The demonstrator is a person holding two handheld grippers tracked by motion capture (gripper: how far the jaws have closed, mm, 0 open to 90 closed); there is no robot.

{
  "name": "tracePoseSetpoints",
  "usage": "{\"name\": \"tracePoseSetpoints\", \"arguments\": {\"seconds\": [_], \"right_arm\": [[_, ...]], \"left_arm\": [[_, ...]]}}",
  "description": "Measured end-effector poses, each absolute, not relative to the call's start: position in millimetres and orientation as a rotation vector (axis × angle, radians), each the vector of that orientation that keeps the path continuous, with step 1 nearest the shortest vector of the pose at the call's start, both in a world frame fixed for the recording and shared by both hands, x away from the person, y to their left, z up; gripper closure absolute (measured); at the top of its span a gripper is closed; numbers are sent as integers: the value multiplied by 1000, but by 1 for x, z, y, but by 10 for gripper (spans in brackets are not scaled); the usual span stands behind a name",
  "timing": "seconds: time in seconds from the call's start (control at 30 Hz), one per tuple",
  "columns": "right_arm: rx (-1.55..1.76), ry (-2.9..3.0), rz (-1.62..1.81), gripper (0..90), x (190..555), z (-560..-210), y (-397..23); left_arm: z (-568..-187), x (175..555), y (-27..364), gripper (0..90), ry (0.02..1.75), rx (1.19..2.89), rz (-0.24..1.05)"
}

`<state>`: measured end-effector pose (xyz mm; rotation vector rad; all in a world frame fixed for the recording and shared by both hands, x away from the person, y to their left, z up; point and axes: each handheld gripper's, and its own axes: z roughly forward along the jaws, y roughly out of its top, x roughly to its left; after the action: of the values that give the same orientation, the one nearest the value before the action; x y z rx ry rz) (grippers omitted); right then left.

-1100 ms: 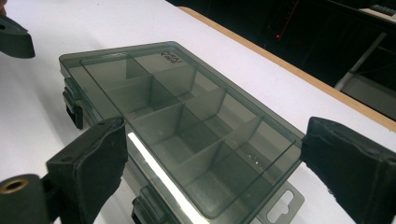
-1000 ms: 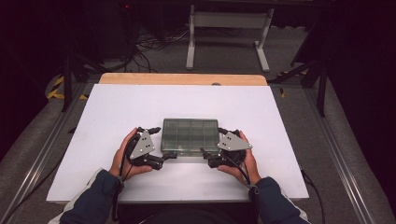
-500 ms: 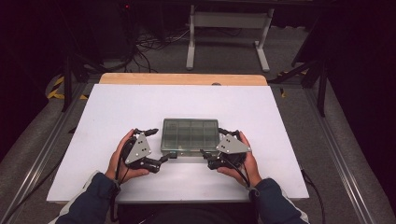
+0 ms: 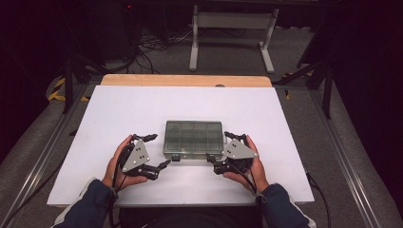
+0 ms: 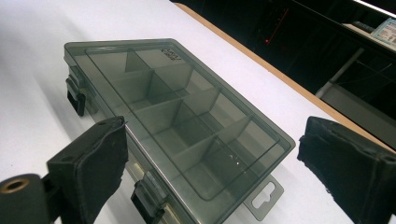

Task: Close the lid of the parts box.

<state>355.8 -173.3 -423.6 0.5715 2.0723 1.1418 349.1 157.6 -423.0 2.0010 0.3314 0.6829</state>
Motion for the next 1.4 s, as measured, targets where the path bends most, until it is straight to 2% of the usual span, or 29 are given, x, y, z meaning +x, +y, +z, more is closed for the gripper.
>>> {"name": "tracePoseSetpoints", "arguments": {"seconds": [1.4], "right_arm": [[541, 2032, 1081, 83, 340, -426, -189]], "left_arm": [[-433, 328, 187, 109, 356, 2008, 719]]}}
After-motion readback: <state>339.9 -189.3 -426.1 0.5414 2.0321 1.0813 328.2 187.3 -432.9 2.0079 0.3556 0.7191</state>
